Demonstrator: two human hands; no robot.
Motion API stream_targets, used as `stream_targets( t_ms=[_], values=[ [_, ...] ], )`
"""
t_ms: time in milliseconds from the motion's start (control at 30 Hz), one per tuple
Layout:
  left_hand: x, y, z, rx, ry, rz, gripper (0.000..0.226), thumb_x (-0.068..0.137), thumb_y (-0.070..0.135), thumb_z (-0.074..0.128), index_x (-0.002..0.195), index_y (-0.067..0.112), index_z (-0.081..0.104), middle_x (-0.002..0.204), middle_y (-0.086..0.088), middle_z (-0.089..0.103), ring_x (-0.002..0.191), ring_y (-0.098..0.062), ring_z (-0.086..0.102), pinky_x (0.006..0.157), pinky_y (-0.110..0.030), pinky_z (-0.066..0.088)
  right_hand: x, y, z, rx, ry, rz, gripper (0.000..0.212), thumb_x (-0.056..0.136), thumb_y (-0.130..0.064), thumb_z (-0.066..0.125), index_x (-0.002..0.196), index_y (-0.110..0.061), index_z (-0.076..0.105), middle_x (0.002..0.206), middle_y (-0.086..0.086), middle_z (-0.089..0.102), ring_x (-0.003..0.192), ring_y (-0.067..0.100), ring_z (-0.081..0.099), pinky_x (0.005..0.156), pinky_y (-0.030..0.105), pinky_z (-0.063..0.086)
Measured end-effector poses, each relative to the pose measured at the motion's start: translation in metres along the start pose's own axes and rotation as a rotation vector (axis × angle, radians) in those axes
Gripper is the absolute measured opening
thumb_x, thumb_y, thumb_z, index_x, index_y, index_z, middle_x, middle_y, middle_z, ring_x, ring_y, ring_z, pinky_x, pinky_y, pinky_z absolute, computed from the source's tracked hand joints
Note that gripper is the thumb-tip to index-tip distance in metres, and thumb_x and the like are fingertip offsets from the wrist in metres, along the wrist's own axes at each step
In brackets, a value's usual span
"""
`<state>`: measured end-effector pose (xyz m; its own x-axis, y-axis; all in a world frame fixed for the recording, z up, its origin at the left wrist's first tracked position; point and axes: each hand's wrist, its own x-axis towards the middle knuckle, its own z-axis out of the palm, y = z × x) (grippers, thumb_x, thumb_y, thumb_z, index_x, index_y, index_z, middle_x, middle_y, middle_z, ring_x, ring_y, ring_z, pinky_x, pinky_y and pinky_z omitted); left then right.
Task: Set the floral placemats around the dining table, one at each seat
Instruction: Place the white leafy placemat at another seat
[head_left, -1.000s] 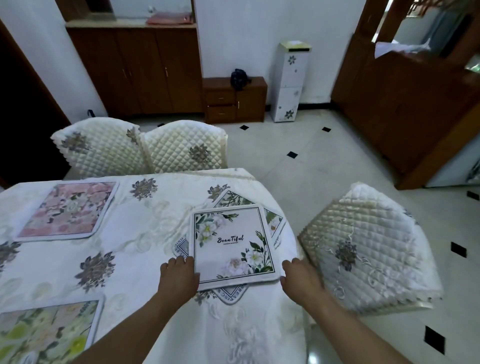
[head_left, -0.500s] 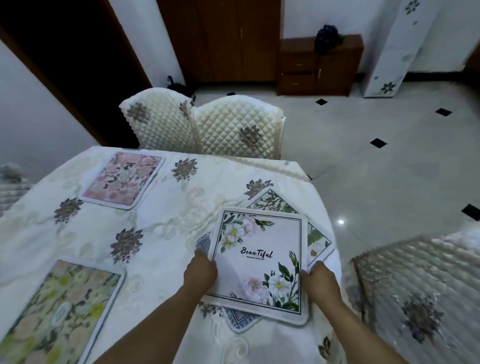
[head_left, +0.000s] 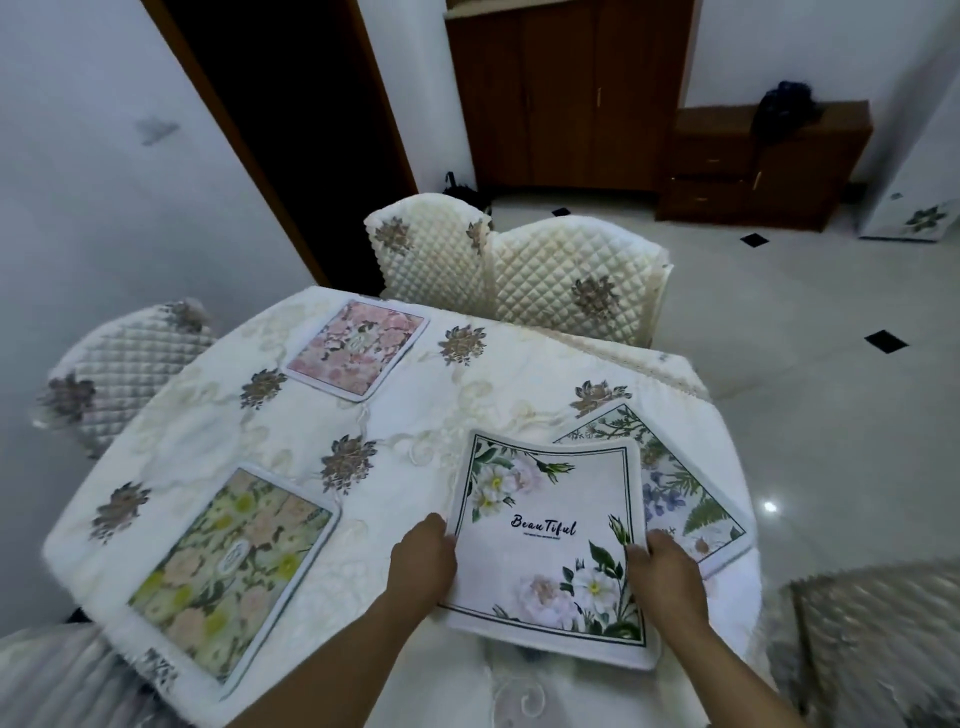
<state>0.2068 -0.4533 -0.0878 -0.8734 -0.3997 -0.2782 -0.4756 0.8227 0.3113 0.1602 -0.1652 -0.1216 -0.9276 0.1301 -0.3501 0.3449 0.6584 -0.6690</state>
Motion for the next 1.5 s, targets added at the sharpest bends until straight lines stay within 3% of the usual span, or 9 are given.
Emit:
stream_targets(
  t_ms=[200, 300, 400, 600, 833, 1167, 1300, 1433, 1500],
  values=[
    [-0.032, -0.099, -0.038, -0.024, 0.062, -0.018, 0.020, 0.095, 0.030, 0.043, 0.079, 0.019, 0.042, 0.070, 0.006, 0.046, 0.072, -0.024, 0.054, 0.063, -0.034, 0.038, -0.054, -0.050, 0.053, -0.032, -0.023, -0.117, 0.018, 0.092, -0.023, 0.049, 0.074, -0.017, 0.047, 0.071, 0.005, 0.057, 0.068, 0.026, 0.055, 0.060, 0.032, 0.040],
    [-0.052, -0.168, -0.070, -0.050, 0.082, -0.011, 0.021, 0.094, 0.033, 0.043, 0.076, 0.022, 0.042, 0.071, 0.003, 0.050, 0.070, -0.025, 0.055, 0.059, -0.033, 0.035, -0.099, -0.087, 0.092, -0.062, -0.018, -0.181, 0.017, 0.093, -0.024, 0.050, 0.079, -0.015, 0.050, 0.075, 0.007, 0.060, 0.071, 0.027, 0.056, 0.062, 0.033, 0.043],
    [-0.066, -0.237, -0.106, -0.033, 0.110, 0.032, 0.018, 0.094, 0.031, 0.043, 0.082, 0.019, 0.047, 0.081, -0.006, 0.061, 0.075, -0.030, 0.061, 0.061, -0.034, 0.043, -0.148, -0.126, 0.133, -0.121, 0.002, -0.259, 0.018, 0.093, -0.025, 0.050, 0.079, -0.014, 0.051, 0.077, 0.010, 0.061, 0.071, 0.026, 0.055, 0.062, 0.032, 0.042],
    [-0.098, -0.352, -0.178, 0.048, 0.225, 0.103, 0.021, 0.095, 0.026, 0.044, 0.078, 0.015, 0.043, 0.077, -0.011, 0.061, 0.077, -0.035, 0.060, 0.064, -0.036, 0.040, -0.241, -0.195, 0.205, -0.194, 0.047, -0.376, 0.030, 0.093, -0.030, 0.050, 0.067, -0.017, 0.043, 0.062, 0.000, 0.051, 0.060, 0.022, 0.051, 0.051, 0.031, 0.033],
    [-0.102, -0.401, -0.207, 0.020, 0.316, 0.158, 0.020, 0.093, 0.027, 0.046, 0.077, 0.015, 0.047, 0.071, -0.006, 0.059, 0.076, -0.034, 0.060, 0.066, -0.036, 0.038, -0.278, -0.232, 0.229, -0.335, 0.069, -0.438, 0.029, 0.097, -0.037, 0.038, 0.076, -0.019, 0.044, 0.069, -0.003, 0.052, 0.066, 0.020, 0.055, 0.056, 0.030, 0.038],
    [-0.090, -0.465, -0.232, -0.020, 0.342, 0.097, 0.023, 0.091, 0.021, 0.050, 0.070, 0.013, 0.044, 0.058, -0.002, 0.049, 0.056, -0.028, 0.049, 0.055, -0.036, 0.034, -0.277, -0.294, 0.288, -0.347, -0.004, -0.488, 0.032, 0.096, -0.033, 0.038, 0.066, -0.023, 0.036, 0.060, -0.007, 0.042, 0.063, 0.021, 0.048, 0.056, 0.030, 0.035],
    [-0.066, -0.512, -0.252, -0.043, 0.369, 0.085, 0.025, 0.089, 0.020, 0.051, 0.067, 0.016, 0.040, 0.056, -0.004, 0.049, 0.051, -0.024, 0.048, 0.050, -0.035, 0.032, -0.277, -0.320, 0.327, -0.320, 0.007, -0.520, 0.027, 0.095, -0.034, 0.037, 0.077, -0.018, 0.050, 0.072, 0.000, 0.059, 0.066, 0.019, 0.050, 0.058, 0.031, 0.040],
    [-0.027, -0.562, -0.263, -0.079, 0.351, 0.161, 0.028, 0.087, 0.025, 0.050, 0.063, 0.020, 0.037, 0.054, -0.002, 0.049, 0.051, -0.022, 0.050, 0.052, -0.036, 0.040, -0.275, -0.350, 0.363, -0.396, 0.051, -0.503, 0.029, 0.096, -0.037, 0.036, 0.083, -0.019, 0.055, 0.078, 0.002, 0.065, 0.072, 0.022, 0.062, 0.059, 0.030, 0.043],
    [-0.004, -0.589, -0.269, -0.055, 0.309, 0.207, 0.028, 0.087, 0.029, 0.048, 0.062, 0.020, 0.038, 0.054, 0.000, 0.049, 0.052, -0.024, 0.051, 0.053, -0.036, 0.040, -0.283, -0.364, 0.383, -0.414, 0.062, -0.451, 0.028, 0.097, -0.037, 0.036, 0.081, -0.020, 0.052, 0.072, -0.001, 0.060, 0.069, 0.022, 0.059, 0.058, 0.030, 0.040]
  ],
)
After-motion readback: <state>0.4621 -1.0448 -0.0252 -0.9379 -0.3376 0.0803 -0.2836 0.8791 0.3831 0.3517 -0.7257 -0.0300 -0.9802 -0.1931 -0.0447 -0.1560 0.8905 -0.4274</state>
